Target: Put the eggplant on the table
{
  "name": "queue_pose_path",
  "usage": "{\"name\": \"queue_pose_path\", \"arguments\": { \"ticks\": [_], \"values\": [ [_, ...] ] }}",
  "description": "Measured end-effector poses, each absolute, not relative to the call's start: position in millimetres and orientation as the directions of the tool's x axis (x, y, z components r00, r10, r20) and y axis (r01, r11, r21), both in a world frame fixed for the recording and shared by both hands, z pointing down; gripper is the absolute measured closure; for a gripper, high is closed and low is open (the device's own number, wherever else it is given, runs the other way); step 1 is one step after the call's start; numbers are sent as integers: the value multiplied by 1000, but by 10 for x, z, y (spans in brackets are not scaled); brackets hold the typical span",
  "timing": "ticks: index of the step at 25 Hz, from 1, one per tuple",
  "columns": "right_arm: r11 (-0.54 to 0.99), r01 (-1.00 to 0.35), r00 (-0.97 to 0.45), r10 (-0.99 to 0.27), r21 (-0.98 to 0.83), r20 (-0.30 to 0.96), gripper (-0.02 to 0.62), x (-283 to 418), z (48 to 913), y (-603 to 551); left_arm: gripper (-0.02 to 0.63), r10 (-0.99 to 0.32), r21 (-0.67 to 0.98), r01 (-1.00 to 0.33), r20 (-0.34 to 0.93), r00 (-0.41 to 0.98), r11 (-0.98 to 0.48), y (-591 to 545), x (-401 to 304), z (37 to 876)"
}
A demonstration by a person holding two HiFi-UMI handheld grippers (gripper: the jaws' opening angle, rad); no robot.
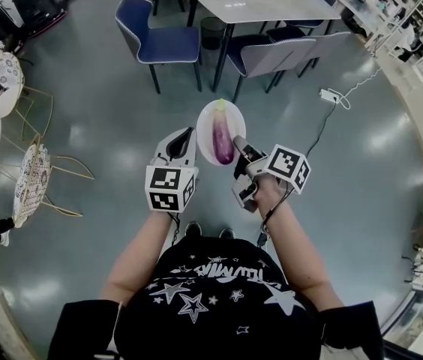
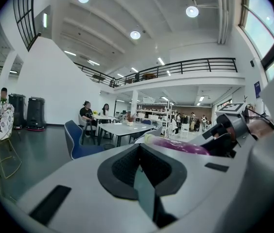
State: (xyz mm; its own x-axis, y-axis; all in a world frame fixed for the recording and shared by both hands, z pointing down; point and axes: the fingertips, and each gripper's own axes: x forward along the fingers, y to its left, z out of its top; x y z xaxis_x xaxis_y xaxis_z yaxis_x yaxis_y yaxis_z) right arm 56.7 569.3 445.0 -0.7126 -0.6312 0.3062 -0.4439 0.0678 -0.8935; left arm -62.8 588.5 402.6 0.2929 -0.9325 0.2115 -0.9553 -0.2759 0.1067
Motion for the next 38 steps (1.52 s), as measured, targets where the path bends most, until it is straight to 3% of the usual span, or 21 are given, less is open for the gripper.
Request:
{"name": "queue_pose_path", "arguments": {
  "ticks": [11,23,38],
  "values": [
    [67,-430,-695,-661,-900,283,569,85,4392,5582,598,-926,99,-944,186,328,-315,5768,-1139,3942],
    [45,-430,-711,-633,-902,307,569,48,4594,5457,598,-921,136,-945,219,321,-297,5644,-1113,4098],
    [42,-394,-762,-574,-918,301,569,-52,4705,4032,598,-935,125,-965,245,256,-231,4257,-1174,4149]
  ]
}}
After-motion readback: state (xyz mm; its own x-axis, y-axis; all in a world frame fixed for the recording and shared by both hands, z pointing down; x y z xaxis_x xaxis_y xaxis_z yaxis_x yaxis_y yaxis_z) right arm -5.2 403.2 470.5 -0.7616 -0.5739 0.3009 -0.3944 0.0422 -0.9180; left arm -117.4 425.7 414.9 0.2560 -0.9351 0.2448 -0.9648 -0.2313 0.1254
